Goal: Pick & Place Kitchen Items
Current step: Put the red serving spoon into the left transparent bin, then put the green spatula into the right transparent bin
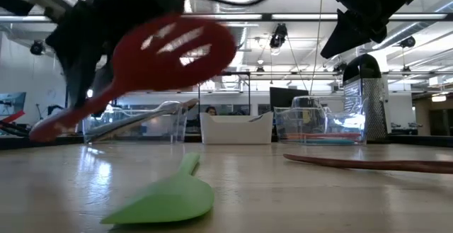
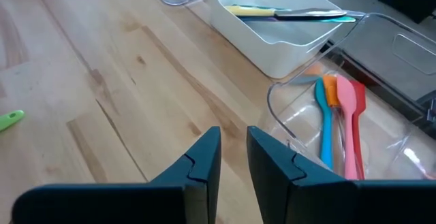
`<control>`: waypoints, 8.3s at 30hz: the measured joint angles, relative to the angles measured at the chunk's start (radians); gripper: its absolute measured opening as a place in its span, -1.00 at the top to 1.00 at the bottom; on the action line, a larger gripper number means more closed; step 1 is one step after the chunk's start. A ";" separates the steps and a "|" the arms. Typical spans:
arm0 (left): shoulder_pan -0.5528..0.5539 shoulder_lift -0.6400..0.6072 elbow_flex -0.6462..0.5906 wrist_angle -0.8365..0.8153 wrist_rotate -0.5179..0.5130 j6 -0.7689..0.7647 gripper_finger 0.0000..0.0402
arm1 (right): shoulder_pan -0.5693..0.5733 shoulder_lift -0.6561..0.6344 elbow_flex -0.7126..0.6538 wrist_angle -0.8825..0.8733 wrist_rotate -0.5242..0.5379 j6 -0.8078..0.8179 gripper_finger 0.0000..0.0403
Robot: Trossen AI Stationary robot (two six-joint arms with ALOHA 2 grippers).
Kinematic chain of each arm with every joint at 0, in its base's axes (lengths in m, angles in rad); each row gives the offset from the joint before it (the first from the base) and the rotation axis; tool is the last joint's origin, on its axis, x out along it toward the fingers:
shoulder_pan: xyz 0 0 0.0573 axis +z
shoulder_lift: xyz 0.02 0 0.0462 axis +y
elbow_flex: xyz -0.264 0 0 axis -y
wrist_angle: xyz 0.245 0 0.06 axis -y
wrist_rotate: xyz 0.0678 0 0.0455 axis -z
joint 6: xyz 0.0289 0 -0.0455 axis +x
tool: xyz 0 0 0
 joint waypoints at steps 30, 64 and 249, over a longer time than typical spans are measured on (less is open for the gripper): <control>0.742 -0.470 0.002 -0.049 -0.436 0.040 0.77 | 0.000 0.000 -0.002 -0.003 -0.056 0.021 0.69; 1.235 -0.463 -0.359 0.288 -0.256 0.087 0.77 | 0.000 0.000 -0.070 0.001 -0.082 0.071 0.62; -0.226 0.423 0.446 0.050 -0.379 0.004 0.23 | 0.096 0.000 0.185 -0.029 -0.317 -0.087 0.76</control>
